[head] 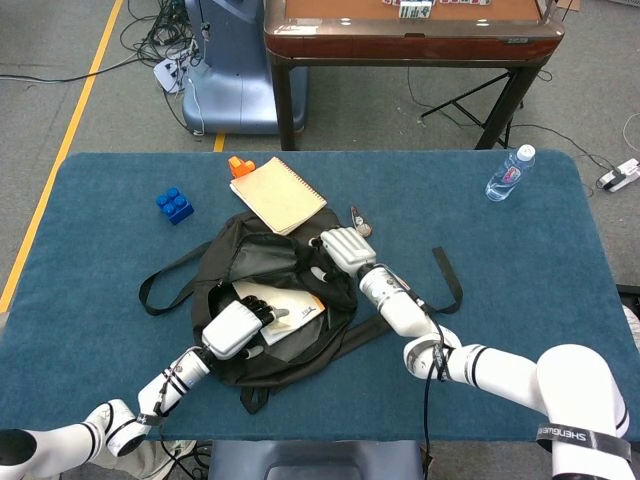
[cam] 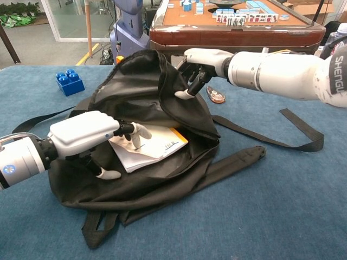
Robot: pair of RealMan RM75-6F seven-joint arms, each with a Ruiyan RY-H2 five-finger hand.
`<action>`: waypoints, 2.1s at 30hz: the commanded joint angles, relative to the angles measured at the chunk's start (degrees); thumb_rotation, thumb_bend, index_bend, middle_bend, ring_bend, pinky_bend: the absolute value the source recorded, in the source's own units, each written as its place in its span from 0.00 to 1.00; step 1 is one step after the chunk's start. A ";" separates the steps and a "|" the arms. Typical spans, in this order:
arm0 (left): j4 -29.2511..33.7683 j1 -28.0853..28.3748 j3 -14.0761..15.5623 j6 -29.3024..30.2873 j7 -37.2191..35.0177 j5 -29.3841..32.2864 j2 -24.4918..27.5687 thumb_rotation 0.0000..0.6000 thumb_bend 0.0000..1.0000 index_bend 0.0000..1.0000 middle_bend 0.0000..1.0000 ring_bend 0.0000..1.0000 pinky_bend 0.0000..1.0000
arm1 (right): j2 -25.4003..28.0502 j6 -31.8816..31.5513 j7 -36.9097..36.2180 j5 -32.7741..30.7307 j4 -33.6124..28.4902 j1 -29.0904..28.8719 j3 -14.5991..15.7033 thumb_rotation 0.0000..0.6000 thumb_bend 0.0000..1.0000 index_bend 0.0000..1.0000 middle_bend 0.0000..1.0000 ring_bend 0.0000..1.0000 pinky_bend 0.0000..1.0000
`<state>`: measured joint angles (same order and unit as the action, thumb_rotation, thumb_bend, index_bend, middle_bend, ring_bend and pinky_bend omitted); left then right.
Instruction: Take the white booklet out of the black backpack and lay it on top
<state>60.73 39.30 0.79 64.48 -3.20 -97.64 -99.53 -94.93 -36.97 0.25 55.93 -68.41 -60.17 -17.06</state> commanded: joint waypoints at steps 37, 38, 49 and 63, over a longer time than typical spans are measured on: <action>-12.58 -0.68 -4.48 7.58 -7.24 5.12 -11.01 1.00 0.44 0.57 0.48 0.46 0.30 | 0.64 0.17 -0.46 -0.66 0.49 0.56 -0.38 1.00 0.44 0.67 0.46 0.28 0.18; -13.24 -0.69 -4.44 8.11 -7.71 4.93 -11.34 1.00 0.45 0.59 0.49 0.46 0.31 | 0.64 0.24 -0.59 -0.75 0.64 0.53 -0.50 1.00 0.44 0.67 0.46 0.28 0.18; -19.69 -0.68 -4.22 15.28 -13.32 2.65 -13.95 1.00 0.51 0.75 0.61 0.54 0.36 | 1.22 0.93 -1.91 -0.78 1.56 0.51 -1.19 1.00 0.44 0.67 0.46 0.28 0.18; -12.39 -1.78 -6.35 25.79 -20.22 1.67 -8.69 1.00 0.51 0.77 0.64 0.55 0.37 | 1.65 2.44 -4.82 -0.11 2.28 0.98 -1.43 1.00 0.44 0.67 0.46 0.28 0.18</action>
<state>46.78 37.61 -4.58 88.94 -22.46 -96.16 -109.38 -93.31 -34.65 -4.40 55.64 -66.09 -59.29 -18.54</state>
